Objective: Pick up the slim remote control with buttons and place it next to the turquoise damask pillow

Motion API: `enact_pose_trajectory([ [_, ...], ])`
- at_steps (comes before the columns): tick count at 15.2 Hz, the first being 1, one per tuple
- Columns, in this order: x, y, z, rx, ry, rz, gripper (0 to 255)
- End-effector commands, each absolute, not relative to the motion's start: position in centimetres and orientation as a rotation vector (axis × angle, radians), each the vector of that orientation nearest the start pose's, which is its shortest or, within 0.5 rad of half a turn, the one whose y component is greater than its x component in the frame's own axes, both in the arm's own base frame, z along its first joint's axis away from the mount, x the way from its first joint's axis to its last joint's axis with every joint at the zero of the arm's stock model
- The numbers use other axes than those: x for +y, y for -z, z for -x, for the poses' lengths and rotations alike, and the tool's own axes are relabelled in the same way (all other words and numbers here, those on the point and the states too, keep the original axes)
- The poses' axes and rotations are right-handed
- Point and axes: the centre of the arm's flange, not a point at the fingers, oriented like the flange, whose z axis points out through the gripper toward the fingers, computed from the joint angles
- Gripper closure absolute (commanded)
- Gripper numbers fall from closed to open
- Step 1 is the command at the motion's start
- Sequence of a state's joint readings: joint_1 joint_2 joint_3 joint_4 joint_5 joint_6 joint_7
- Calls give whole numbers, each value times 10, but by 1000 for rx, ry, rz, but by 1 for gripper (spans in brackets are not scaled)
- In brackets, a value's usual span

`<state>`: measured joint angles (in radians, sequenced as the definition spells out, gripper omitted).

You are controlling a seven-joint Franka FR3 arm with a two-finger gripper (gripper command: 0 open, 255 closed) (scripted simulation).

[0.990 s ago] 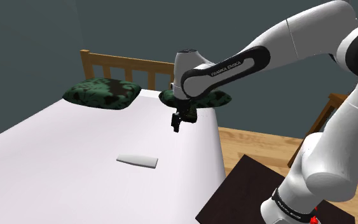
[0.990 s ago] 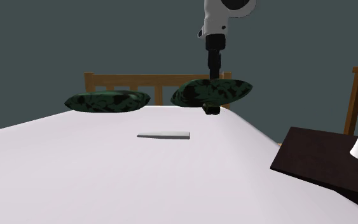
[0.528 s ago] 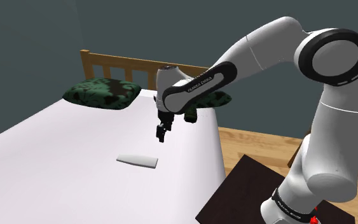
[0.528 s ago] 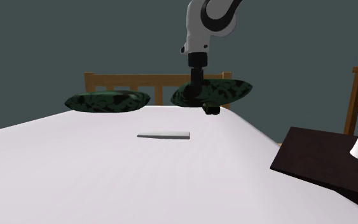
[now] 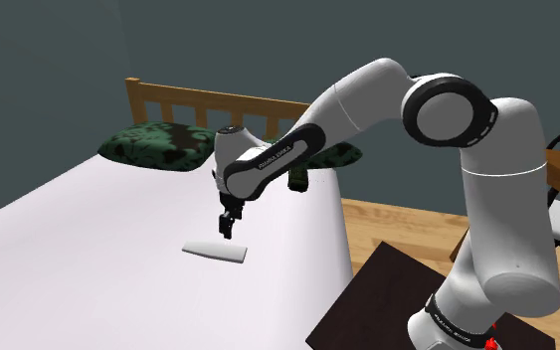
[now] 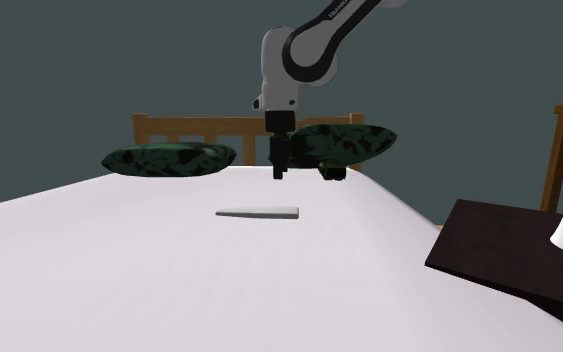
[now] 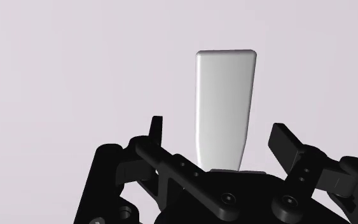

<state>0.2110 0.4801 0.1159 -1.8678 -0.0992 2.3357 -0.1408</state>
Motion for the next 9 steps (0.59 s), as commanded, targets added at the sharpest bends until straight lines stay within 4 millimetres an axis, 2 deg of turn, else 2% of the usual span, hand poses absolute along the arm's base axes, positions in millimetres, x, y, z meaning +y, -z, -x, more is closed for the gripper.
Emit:
enact_pose_trajectory([
  [1, 216, -242, -619, -862, -9, 3037, 0],
  [5, 249, -208, -642, -948, -8, 3006, 0],
  [9, 252, -189, -644, -957, -8, 3003, 0],
])
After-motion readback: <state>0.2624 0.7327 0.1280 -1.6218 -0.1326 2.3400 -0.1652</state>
